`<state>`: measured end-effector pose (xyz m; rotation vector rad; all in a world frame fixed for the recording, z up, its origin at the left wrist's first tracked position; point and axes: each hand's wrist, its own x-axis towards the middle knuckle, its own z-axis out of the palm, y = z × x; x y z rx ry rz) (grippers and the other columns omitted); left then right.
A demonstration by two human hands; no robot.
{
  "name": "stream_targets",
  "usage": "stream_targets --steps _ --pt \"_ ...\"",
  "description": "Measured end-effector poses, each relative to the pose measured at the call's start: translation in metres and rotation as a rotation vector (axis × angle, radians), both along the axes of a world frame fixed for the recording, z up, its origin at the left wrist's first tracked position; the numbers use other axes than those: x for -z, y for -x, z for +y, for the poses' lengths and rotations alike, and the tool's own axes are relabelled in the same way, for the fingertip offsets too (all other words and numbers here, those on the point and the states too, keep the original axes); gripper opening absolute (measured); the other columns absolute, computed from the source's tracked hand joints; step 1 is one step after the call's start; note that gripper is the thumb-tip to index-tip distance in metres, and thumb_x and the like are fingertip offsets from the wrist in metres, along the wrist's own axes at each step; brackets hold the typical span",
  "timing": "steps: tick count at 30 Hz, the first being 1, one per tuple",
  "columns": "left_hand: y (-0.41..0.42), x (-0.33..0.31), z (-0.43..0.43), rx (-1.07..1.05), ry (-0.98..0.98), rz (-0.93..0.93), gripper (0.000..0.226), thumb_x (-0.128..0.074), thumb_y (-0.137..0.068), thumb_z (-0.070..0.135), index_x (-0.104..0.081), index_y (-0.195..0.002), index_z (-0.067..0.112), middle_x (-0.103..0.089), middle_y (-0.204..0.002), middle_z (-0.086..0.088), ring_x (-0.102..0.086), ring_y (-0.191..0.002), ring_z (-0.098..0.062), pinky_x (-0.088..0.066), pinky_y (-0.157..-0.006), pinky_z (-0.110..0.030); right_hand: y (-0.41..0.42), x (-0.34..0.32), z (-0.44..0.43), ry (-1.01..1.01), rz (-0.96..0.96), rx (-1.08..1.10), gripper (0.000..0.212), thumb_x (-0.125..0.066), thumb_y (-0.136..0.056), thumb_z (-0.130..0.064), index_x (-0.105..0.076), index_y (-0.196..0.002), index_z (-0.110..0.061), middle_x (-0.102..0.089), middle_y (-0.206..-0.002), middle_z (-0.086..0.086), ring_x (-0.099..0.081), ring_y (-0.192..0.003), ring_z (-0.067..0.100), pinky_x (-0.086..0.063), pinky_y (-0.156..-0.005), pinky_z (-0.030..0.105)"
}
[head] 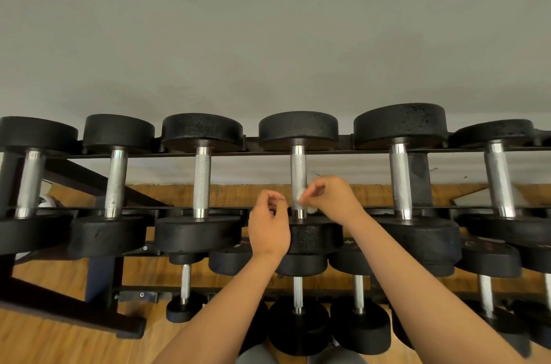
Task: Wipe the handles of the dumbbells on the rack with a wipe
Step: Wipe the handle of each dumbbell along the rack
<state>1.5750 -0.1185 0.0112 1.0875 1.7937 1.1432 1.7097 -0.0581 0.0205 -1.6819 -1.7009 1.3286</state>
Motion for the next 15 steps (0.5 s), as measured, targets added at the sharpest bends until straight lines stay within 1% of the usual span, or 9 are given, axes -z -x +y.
stream_targets --steps 2,4,7,9,10,12,15 --pt "0.0 0.0 0.0 0.003 0.002 -0.005 0.015 -0.051 -0.096 0.015 -0.055 -0.085 0.026 -0.065 -0.084 0.001 -0.061 -0.08 -0.01 -0.04 -0.065 -0.004 0.005 -0.007 0.007 -0.037 0.023 0.085 0.007 -0.074 -0.081 -0.011 -0.068 -0.077 -0.01 -0.064 -0.08 -0.005 -0.058 -0.077 0.003 -0.041 -0.064 0.009" --pt "0.0 -0.001 0.0 0.006 0.001 -0.002 0.015 -0.051 -0.096 0.016 -0.055 -0.085 0.026 -0.065 -0.084 0.001 -0.061 -0.08 -0.01 -0.04 -0.065 -0.004 0.006 -0.007 0.007 -0.044 0.029 0.114 0.008 -0.075 -0.08 -0.01 -0.067 -0.076 -0.011 -0.064 -0.082 -0.004 -0.058 -0.078 0.005 -0.041 -0.066 0.011" --pt "0.0 -0.002 0.0 0.002 -0.006 -0.001 0.017 -0.051 -0.096 0.015 -0.054 -0.083 0.026 -0.065 -0.083 0.0 -0.061 -0.079 -0.011 -0.04 -0.064 -0.005 0.003 -0.002 -0.005 0.029 -0.018 0.011 0.016 -0.076 -0.079 -0.011 -0.065 -0.069 -0.015 -0.065 -0.074 -0.006 -0.057 -0.07 -0.001 -0.042 -0.063 0.009" --pt "0.0 -0.003 0.0 0.001 -0.008 -0.003 0.018 -0.051 -0.096 0.014 -0.054 -0.083 0.026 -0.065 -0.083 0.0 -0.061 -0.079 -0.011 -0.041 -0.065 -0.005 0.002 -0.001 -0.008 0.053 -0.041 -0.048 0.02 -0.077 -0.078 -0.011 -0.064 -0.065 -0.018 -0.064 -0.07 -0.008 -0.057 -0.066 -0.002 -0.042 -0.062 0.008" --pt "0.0 -0.003 0.0 0.0 -0.008 -0.004 0.018 -0.051 -0.096 0.014 -0.054 -0.083 0.026 -0.065 -0.083 0.0 -0.061 -0.079 -0.011 -0.041 -0.066 -0.005 0.002 -0.002 -0.005 0.042 -0.035 -0.034 0.018 -0.077 -0.078 -0.011 -0.066 -0.066 -0.017 -0.065 -0.071 -0.007 -0.058 -0.067 -0.001 -0.043 -0.062 0.008" --pt "0.0 -0.002 0.0 -0.001 -0.008 -0.008 0.017 -0.051 -0.096 0.014 -0.054 -0.084 0.025 -0.065 -0.083 0.0 -0.061 -0.079 -0.011 -0.041 -0.066 -0.005 0.003 -0.003 0.003 -0.003 0.017 0.07 0.01 -0.077 -0.078 -0.011 -0.069 -0.073 -0.011 -0.067 -0.077 -0.003 -0.061 -0.073 0.002 -0.044 -0.065 0.011" --pt "0.0 -0.004 0.0 0.002 -0.007 -0.011 0.018 -0.051 -0.096 0.014 -0.053 -0.083 0.026 -0.065 -0.082 0.0 -0.061 -0.079 -0.011 -0.04 -0.065 -0.004 0.006 0.0 0.0 -0.043 0.067 0.193 0.008 -0.076 -0.079 -0.01 -0.07 -0.078 -0.006 -0.068 -0.081 0.001 -0.063 -0.078 0.008 -0.045 -0.07 0.015"
